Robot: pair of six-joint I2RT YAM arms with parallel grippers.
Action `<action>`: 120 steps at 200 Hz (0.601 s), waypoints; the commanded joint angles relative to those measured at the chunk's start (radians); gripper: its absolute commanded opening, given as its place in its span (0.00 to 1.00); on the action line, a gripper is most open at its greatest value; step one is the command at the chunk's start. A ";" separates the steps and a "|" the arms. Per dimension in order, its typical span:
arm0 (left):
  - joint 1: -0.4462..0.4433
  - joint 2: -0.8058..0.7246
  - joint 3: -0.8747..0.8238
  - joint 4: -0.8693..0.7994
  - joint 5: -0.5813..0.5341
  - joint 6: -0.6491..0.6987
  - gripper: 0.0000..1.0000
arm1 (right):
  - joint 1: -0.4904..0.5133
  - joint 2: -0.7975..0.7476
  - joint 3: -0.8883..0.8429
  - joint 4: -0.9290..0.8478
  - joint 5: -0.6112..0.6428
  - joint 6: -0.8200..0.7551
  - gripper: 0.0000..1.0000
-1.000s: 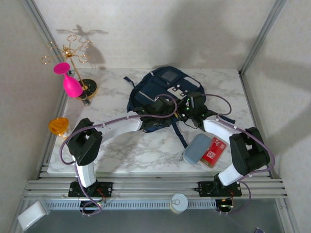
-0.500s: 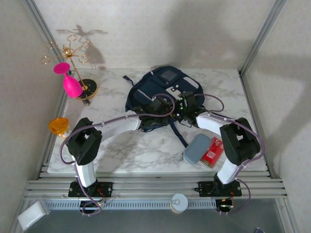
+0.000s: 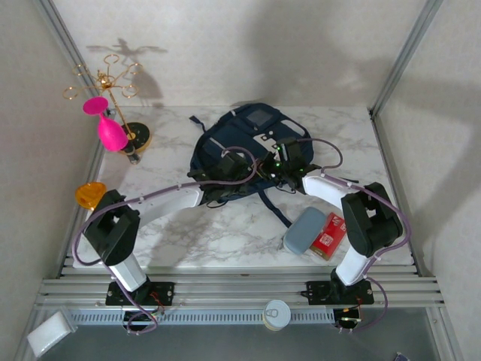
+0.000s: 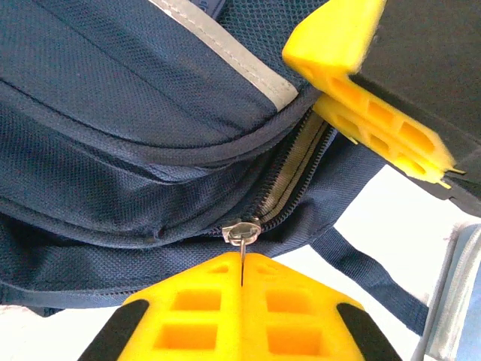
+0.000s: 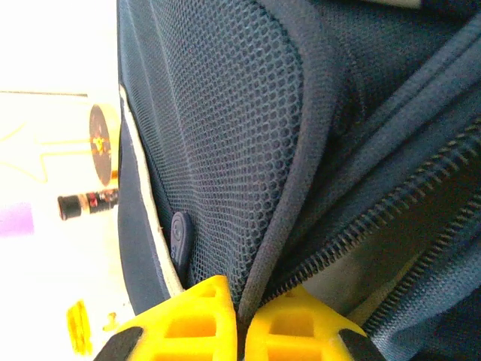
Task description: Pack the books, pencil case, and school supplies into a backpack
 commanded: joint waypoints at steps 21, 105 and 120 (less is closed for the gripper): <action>-0.055 -0.106 -0.077 -0.043 0.021 -0.085 0.00 | -0.069 -0.111 0.093 -0.119 -0.177 -0.295 0.00; 0.025 -0.080 -0.107 -0.084 0.011 0.019 0.00 | -0.284 -0.021 0.210 -0.307 -0.359 -0.502 0.00; 0.026 -0.072 -0.113 -0.051 0.069 0.019 0.00 | -0.270 -0.032 0.184 -0.277 -0.344 -0.476 0.03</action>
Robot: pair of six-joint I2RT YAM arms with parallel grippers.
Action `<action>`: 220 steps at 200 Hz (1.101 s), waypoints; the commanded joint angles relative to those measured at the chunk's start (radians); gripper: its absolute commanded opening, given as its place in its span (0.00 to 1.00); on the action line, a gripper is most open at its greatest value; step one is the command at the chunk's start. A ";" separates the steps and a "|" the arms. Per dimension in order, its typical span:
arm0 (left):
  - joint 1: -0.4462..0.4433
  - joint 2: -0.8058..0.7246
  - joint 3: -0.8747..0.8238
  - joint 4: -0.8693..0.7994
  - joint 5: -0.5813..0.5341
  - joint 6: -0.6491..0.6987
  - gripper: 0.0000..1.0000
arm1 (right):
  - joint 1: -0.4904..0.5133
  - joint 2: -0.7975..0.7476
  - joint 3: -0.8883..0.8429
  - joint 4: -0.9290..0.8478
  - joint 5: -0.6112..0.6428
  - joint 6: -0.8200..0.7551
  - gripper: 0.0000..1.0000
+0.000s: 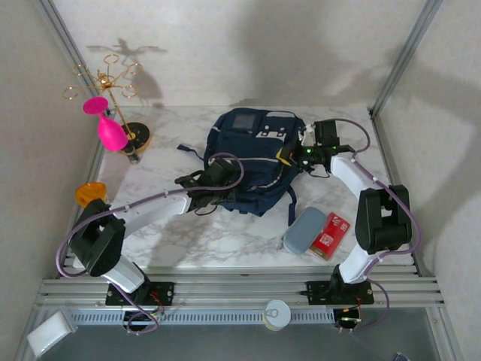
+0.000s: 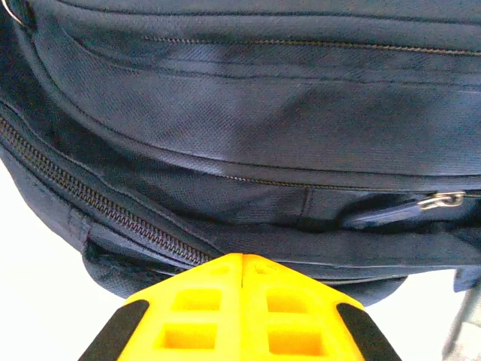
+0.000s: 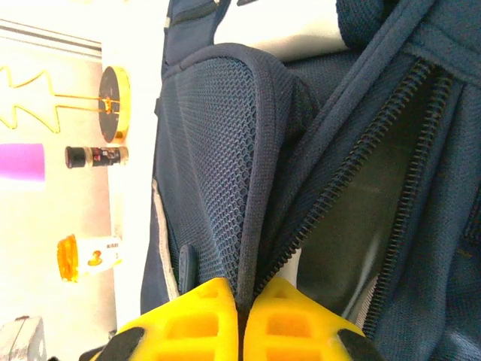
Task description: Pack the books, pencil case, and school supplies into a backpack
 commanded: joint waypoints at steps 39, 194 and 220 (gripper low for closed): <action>-0.027 0.016 0.046 0.075 0.094 0.070 0.27 | 0.032 -0.021 -0.034 0.115 0.004 0.018 0.23; -0.003 0.130 -0.074 0.386 0.199 -0.025 0.22 | 0.330 -0.103 -0.310 0.416 0.239 0.130 0.75; 0.005 0.048 -0.111 0.395 0.155 -0.039 0.18 | 0.327 -0.120 -0.336 0.521 0.204 0.158 0.77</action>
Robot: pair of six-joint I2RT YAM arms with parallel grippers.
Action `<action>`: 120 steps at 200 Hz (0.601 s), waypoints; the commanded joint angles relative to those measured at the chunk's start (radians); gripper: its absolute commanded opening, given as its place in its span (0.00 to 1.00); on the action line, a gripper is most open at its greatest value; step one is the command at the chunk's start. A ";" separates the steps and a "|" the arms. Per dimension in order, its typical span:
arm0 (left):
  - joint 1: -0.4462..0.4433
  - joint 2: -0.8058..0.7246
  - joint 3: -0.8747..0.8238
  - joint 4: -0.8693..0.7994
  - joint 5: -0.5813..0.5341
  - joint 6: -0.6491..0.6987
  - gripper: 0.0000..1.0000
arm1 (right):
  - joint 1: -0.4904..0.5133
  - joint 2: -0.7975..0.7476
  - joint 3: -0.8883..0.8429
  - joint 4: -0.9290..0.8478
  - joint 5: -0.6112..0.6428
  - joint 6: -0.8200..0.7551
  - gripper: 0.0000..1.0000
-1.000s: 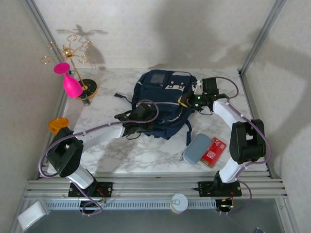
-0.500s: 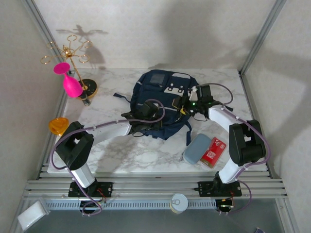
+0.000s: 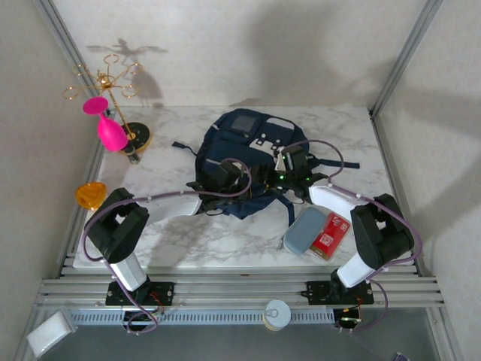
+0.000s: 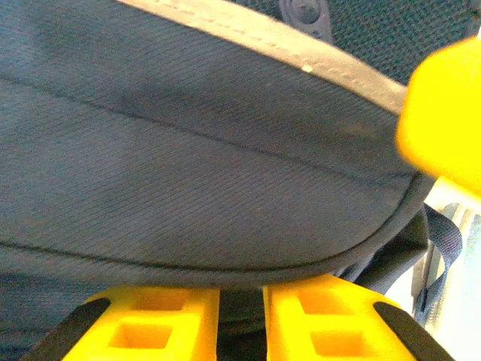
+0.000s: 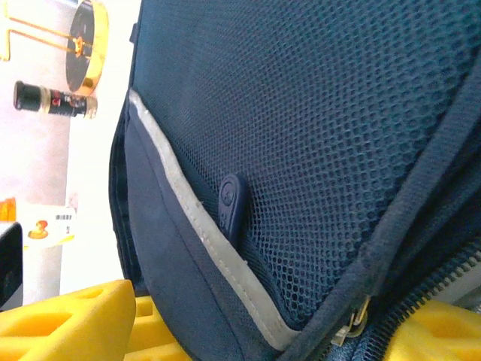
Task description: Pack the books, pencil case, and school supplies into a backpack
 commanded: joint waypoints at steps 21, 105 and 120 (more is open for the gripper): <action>0.012 -0.247 -0.125 0.091 -0.058 -0.017 0.25 | -0.013 -0.043 -0.020 0.261 -0.185 0.177 0.79; 0.266 -0.258 -0.278 0.078 -0.005 -0.049 0.22 | 0.026 -0.079 -0.015 0.298 -0.081 0.220 0.74; 0.265 -0.265 -0.331 0.154 0.021 -0.087 0.21 | 0.039 -0.094 0.001 0.251 -0.041 0.194 0.73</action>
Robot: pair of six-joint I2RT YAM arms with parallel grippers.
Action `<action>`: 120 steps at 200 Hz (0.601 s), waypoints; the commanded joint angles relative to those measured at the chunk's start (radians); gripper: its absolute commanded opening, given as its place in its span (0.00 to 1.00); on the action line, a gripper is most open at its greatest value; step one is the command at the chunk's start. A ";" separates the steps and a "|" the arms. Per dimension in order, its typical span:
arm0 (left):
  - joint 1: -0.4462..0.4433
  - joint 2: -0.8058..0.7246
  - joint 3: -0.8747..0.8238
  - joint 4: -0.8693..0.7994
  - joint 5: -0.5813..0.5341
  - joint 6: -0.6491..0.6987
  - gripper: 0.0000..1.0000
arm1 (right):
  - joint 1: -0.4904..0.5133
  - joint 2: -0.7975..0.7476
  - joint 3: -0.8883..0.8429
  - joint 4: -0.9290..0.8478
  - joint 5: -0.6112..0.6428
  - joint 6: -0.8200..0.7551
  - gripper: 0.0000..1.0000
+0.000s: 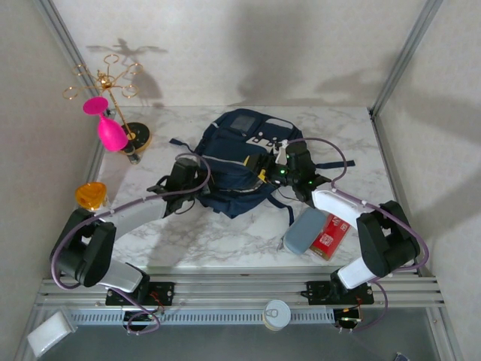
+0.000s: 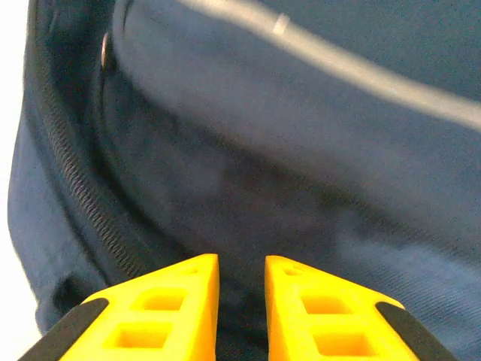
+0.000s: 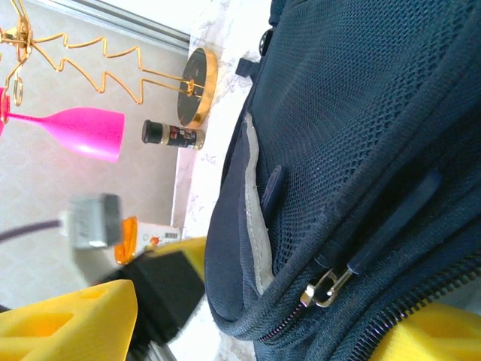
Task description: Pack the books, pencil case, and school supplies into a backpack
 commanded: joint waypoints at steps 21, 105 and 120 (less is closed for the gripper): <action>-0.011 -0.001 -0.116 0.179 0.096 -0.100 0.18 | 0.045 -0.040 0.032 0.003 0.072 -0.012 0.71; -0.087 0.106 -0.206 0.418 0.172 -0.215 0.11 | 0.225 0.067 0.054 0.050 0.317 0.022 0.76; -0.104 0.112 -0.192 0.406 0.165 -0.214 0.11 | 0.233 0.089 0.070 0.047 0.320 0.022 0.73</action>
